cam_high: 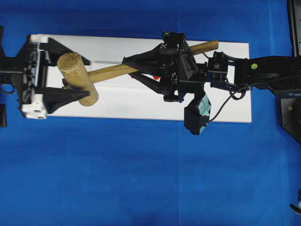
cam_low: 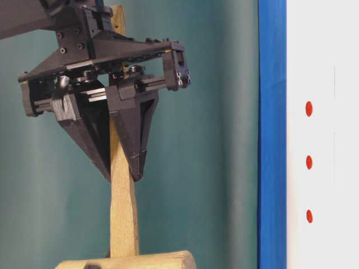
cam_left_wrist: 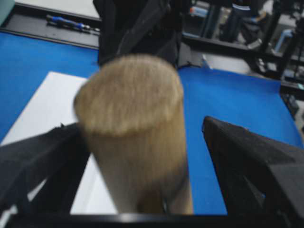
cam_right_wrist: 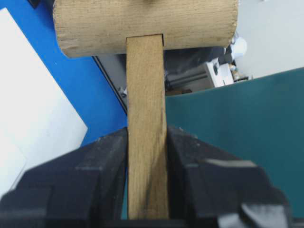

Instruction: Hit the mark with a hammer.

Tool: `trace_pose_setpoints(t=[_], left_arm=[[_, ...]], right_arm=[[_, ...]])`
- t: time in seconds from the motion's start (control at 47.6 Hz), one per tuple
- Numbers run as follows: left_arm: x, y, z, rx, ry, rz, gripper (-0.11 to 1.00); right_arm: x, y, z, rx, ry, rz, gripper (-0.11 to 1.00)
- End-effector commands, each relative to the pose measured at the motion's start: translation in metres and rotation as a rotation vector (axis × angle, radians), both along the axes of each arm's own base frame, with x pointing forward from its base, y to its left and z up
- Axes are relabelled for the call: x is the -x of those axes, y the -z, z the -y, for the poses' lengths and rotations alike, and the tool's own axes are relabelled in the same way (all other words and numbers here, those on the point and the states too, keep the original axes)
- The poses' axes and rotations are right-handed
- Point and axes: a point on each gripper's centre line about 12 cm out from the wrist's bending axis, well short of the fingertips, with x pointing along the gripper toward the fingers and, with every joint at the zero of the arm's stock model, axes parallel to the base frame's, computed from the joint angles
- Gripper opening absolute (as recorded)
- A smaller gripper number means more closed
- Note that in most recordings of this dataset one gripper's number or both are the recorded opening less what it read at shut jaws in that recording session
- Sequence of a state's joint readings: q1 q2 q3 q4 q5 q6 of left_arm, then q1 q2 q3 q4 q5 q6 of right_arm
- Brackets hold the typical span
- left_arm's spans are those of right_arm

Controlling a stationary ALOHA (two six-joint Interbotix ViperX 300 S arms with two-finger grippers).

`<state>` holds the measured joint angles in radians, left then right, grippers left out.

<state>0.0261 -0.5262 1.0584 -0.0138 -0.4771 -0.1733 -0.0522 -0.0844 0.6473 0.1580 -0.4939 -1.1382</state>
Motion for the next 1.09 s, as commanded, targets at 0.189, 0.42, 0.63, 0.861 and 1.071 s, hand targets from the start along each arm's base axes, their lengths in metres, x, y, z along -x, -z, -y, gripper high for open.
trace_pose_setpoints(t=[0.189,0.42,0.63,0.861,1.071], left_arm=[[-0.013,-0.006,0.0,0.061,-0.004,-0.006,0.88],[-0.009,-0.004,-0.001,0.057,-0.005,-0.021,0.44],[-0.007,-0.004,-0.001,0.057,-0.005,-0.018,0.44],[-0.004,-0.005,-0.001,0.057,-0.007,-0.013,0.44],[-0.001,-0.004,-0.001,0.054,-0.008,-0.015,0.44]], right_arm=[[-0.001,-0.024,0.001,-0.003,0.005,0.069,0.09],[-0.002,-0.026,0.002,-0.026,0.01,0.076,0.09],[-0.002,-0.027,0.002,-0.065,0.015,0.076,0.1],[-0.002,-0.023,0.001,-0.072,0.012,0.05,0.44],[0.002,-0.024,-0.005,-0.074,-0.005,0.034,0.97]])
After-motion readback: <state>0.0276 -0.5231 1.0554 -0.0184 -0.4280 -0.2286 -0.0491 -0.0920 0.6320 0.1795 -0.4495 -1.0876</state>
